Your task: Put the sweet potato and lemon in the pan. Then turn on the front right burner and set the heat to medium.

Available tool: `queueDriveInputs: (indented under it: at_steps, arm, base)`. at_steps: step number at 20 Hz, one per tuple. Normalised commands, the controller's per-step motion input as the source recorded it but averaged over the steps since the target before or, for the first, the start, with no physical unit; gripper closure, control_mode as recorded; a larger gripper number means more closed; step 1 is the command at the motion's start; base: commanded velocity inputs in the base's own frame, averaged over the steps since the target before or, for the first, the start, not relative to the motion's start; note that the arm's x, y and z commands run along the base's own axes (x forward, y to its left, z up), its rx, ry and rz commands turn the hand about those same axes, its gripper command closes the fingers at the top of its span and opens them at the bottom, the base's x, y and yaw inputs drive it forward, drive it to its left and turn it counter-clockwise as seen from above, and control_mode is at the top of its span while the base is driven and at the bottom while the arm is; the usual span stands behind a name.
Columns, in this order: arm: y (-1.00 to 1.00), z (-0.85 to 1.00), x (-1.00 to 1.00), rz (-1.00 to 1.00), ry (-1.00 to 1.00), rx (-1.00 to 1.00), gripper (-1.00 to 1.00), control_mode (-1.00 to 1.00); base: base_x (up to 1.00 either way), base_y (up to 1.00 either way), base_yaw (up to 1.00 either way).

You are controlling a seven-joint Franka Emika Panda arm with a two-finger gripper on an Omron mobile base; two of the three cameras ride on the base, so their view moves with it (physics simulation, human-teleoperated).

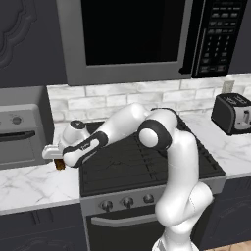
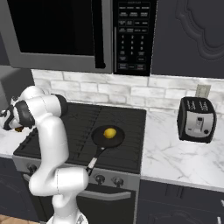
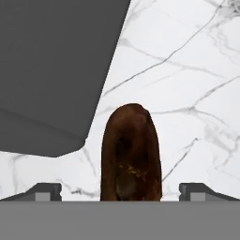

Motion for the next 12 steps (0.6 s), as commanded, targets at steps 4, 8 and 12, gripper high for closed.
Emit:
queueDriveInputs:
  at_steps: [4,8,12]
  arm:
    - [-0.20,-0.35,-0.12,-0.01,0.00,0.00,-1.00,-1.00]
    - [-0.35,-0.28,-0.18,-0.02,0.00,0.00,-1.00,-1.00]
    - [-0.36,0.00,-0.24,0.00,0.00,0.00,-1.00,-1.00]
  base:
    - [0.00,0.00,0.00]
    - [0.00,0.00,0.00]
    - [0.00,0.00,0.00]
